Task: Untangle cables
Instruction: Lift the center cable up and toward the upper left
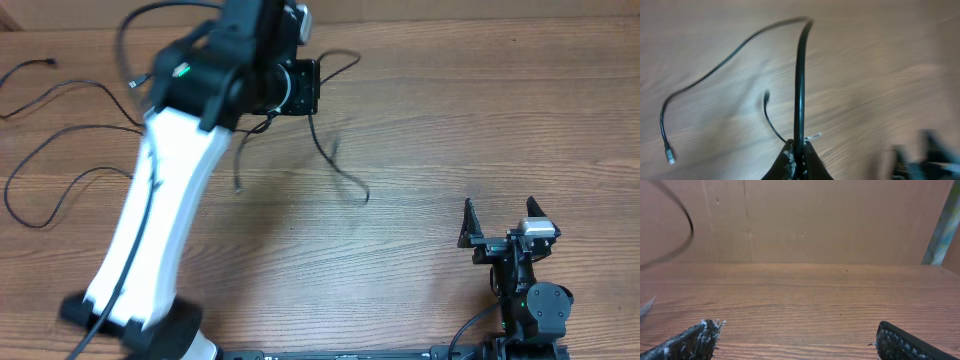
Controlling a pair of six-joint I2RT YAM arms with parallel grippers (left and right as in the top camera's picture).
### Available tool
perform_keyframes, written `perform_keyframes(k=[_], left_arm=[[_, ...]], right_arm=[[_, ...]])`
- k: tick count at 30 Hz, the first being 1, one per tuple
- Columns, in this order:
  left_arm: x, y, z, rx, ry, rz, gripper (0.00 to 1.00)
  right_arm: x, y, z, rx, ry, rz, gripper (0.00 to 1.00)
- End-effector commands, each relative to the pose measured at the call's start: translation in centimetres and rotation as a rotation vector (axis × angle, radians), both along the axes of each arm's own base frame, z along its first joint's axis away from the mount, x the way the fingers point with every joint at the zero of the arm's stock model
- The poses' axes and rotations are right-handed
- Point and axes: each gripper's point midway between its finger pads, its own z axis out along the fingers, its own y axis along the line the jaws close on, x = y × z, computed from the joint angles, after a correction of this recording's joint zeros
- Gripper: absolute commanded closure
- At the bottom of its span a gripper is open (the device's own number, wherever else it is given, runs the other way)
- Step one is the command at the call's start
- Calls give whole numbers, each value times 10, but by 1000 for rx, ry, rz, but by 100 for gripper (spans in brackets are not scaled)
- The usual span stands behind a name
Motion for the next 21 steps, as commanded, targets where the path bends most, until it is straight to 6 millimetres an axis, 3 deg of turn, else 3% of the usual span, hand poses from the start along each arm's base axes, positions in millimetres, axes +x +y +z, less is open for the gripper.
perform_keyframes(k=[1,5,10,15,21], left_arm=[[-26,-14,58,-151,-128,-98,96],[-47,-7,105,-208,-273,-113,96],[-74,-1,132,-241,-347,-157,96],[-86,8,134,-234,-341,-129,96],[-87,26,113,-241,-182,67,96]], right_arm=[[0,0,-2,3,-4,0,0],[0,0,-2,3,-4,0,0],[0,0,-2,3,-4,0,0],[0,0,-2,3,-4,0,0],[0,0,-2,3,-4,0,0]])
